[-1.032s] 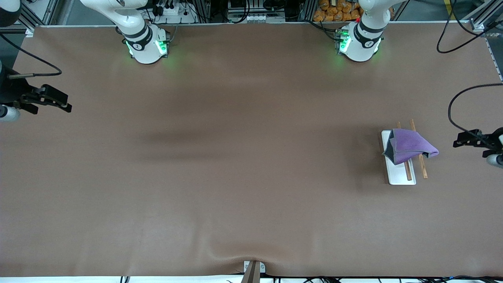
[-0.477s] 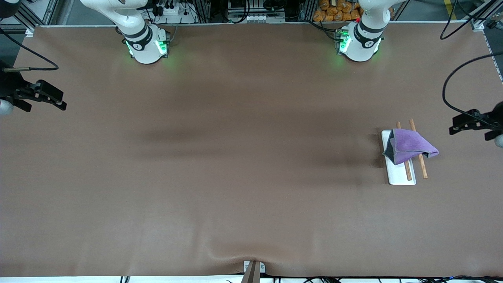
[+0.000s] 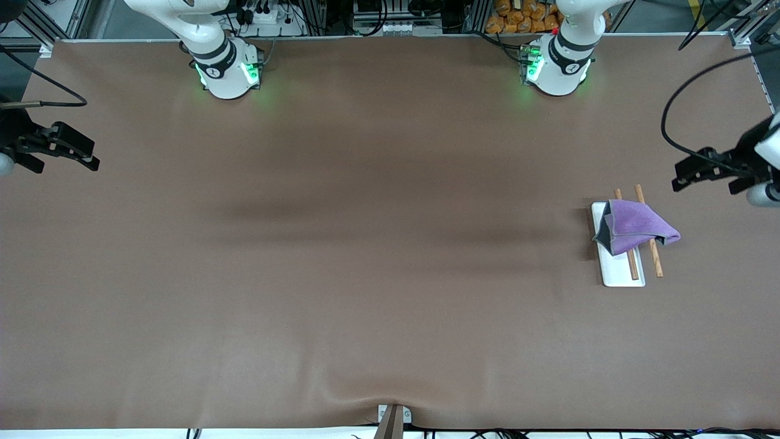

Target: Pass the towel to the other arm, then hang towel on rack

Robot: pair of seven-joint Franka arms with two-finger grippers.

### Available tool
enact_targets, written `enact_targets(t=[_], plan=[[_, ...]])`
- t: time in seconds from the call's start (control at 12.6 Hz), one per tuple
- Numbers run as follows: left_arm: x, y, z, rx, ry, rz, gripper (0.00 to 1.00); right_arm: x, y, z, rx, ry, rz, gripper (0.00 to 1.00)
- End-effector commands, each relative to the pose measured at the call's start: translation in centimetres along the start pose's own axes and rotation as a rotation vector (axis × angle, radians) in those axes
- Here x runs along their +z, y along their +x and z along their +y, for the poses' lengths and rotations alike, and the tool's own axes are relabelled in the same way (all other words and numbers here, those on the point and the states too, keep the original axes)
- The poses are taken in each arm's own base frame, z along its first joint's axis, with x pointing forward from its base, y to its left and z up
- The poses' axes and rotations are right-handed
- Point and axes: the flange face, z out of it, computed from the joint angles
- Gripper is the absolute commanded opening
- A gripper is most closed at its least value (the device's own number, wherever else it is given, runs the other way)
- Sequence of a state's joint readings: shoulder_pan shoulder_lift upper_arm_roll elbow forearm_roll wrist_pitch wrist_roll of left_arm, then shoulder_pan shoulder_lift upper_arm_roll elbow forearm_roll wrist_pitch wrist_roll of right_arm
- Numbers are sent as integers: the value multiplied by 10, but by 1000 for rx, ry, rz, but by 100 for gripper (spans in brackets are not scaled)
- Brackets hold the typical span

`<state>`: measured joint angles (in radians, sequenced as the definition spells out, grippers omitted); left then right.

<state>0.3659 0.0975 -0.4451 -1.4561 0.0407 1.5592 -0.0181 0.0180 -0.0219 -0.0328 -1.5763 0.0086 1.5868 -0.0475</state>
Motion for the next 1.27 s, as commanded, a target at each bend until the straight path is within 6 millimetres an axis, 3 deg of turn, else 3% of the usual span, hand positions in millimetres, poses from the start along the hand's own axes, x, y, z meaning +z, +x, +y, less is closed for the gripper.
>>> enact_targets(t=[0.0,0.64,0.87,1.19], plan=[[-21,-20,13,-19,14,2,100,-5,2,4,-7,-19,4,100],[-30,-27,36,20,32,14,100,-5,3,4,-6,-20,7,100],[-43,-37,51,40,39,36,100,-5,2,6,-1,-20,5,100],[-49,-45,50,37,42,27,100,-4,2,6,-1,-19,4,100]])
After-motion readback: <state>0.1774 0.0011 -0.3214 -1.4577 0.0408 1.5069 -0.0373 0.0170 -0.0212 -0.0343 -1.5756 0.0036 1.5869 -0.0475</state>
